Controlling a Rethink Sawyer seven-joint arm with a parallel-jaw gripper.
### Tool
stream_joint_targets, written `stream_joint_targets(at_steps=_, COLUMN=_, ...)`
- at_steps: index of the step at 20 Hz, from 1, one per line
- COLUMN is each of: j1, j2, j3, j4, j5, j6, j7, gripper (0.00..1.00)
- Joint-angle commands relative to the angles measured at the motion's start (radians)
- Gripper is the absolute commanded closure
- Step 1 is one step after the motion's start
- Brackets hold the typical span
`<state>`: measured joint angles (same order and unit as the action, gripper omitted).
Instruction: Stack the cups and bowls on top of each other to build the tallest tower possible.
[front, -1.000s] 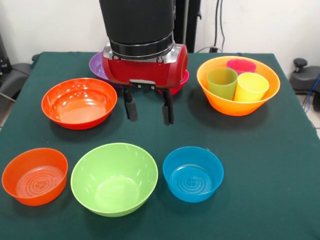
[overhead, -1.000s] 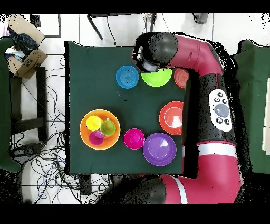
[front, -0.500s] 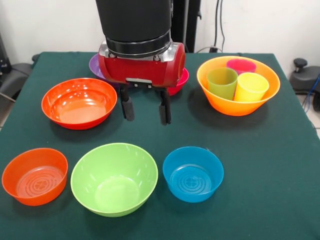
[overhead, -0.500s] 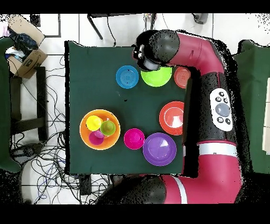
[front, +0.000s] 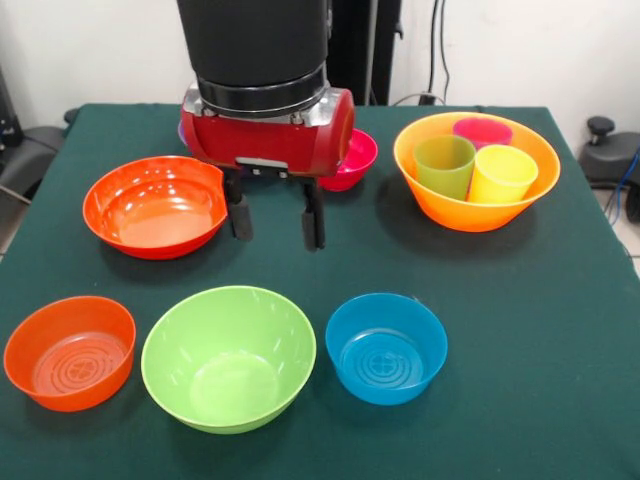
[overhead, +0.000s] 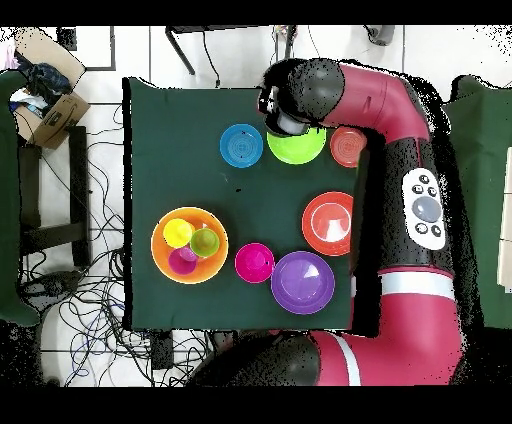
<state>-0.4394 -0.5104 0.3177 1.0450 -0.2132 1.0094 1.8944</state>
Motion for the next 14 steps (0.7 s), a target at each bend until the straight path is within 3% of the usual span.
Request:
stream_joint_targets(at_steps=1, j1=-0.051, j2=-0.029, j3=0.043, j4=0.106, j5=-0.119, j6=0.041, j7=-0.363, gripper=0.00)
stream_joint_targets(at_steps=14, j1=-0.120, j2=-0.073, j3=0.042, j4=0.282, j5=-0.197, j6=-0.059, j7=-0.329, gripper=0.00)
